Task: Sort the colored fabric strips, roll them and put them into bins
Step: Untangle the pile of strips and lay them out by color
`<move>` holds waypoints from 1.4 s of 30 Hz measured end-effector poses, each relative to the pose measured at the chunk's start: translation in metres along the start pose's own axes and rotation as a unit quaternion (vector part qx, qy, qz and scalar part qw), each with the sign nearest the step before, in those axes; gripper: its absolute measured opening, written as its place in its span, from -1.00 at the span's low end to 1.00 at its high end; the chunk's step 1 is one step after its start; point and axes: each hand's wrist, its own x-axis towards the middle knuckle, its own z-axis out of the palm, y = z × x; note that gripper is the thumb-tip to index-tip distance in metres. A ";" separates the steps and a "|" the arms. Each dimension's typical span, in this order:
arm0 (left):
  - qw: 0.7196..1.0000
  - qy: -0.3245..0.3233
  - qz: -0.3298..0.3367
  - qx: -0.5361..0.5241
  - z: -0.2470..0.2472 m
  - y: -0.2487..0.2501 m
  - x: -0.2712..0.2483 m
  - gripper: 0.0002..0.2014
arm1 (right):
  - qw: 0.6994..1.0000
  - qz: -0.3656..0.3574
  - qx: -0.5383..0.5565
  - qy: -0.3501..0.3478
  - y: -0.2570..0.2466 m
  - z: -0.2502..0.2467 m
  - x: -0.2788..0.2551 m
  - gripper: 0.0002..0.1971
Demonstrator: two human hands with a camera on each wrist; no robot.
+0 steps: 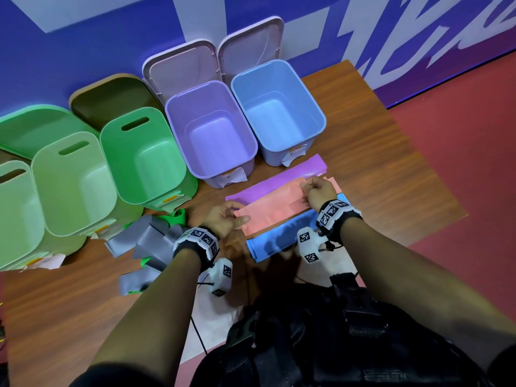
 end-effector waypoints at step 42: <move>0.996 -0.016 -0.082 -0.015 0.027 -0.008 0.026 -0.71 | 0.998 0.054 0.027 0.031 0.038 -0.055 0.050 -0.66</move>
